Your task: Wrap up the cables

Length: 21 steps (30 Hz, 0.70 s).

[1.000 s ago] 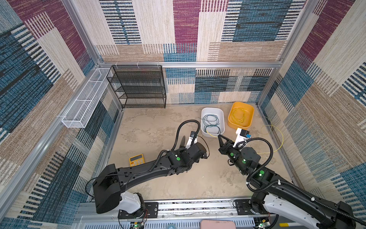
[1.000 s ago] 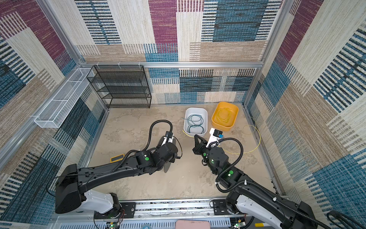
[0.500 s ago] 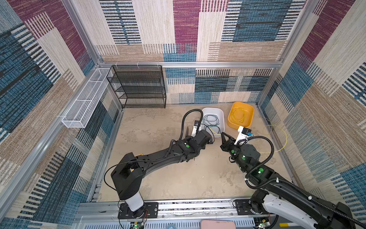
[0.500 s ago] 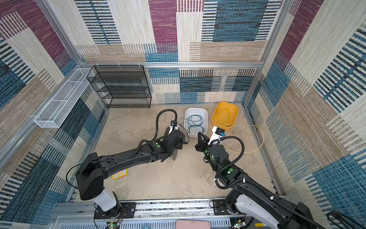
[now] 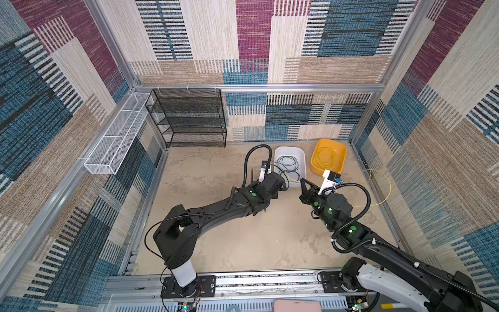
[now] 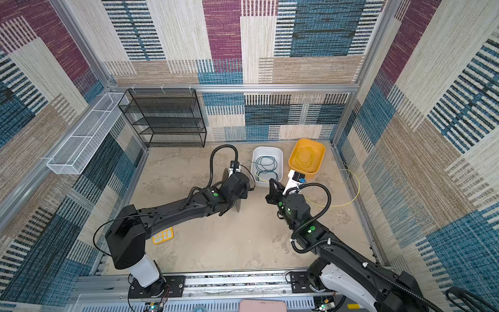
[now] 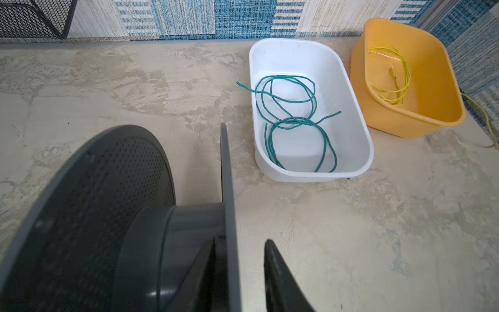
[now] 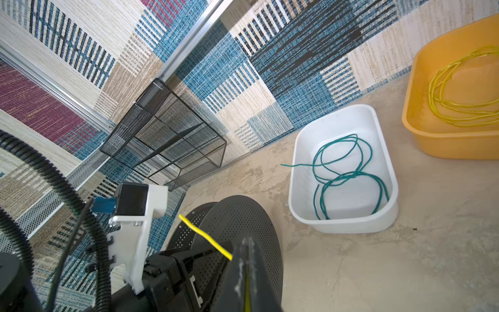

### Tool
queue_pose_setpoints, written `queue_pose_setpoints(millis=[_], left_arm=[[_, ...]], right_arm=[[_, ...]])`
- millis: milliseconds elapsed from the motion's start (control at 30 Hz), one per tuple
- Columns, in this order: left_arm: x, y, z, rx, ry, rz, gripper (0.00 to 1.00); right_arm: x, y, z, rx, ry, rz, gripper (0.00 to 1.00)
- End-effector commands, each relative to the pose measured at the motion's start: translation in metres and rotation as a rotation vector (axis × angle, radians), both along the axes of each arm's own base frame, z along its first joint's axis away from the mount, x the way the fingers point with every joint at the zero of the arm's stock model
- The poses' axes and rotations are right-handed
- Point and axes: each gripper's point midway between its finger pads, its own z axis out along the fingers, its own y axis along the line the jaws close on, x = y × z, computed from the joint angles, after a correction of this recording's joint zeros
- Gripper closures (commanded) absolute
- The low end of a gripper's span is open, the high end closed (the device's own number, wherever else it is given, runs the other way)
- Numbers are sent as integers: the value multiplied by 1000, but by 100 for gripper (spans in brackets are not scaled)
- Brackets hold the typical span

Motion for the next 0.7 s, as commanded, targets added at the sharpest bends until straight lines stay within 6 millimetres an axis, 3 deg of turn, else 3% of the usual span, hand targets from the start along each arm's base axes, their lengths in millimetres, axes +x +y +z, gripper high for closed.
queue_pose_setpoints(millis=[0, 67, 167, 233, 300, 367, 467, 567, 667], left_arm=[[-3, -5, 10, -24, -1, -40, 56], [-7, -15, 35, -43, -16, -119, 40], [-21, -14, 99, -75, -96, -198, 34], [-30, 2, 134, -81, -133, -207, 26], [-42, 26, 146, -25, -125, -191, 21], [-52, 51, 129, -2, -80, -158, 21], [-66, 77, 80, -2, 36, -121, 26], [-73, 85, 42, -24, 111, -118, 32], [-72, 79, 25, -53, 133, -149, 38]], right_arm=[[1, 5, 13, 28, -33, 22, 100], [2, 8, 14, 26, -34, 30, 100], [5, 11, 10, 22, -25, 37, 100], [6, 15, 7, 22, -21, 50, 100], [9, 25, 2, 30, -5, 87, 100], [11, 38, -3, 41, 13, 135, 100], [13, 54, -5, 53, 18, 199, 100], [15, 60, -2, 41, 14, 225, 100], [14, 56, 5, 2, -4, 213, 100]])
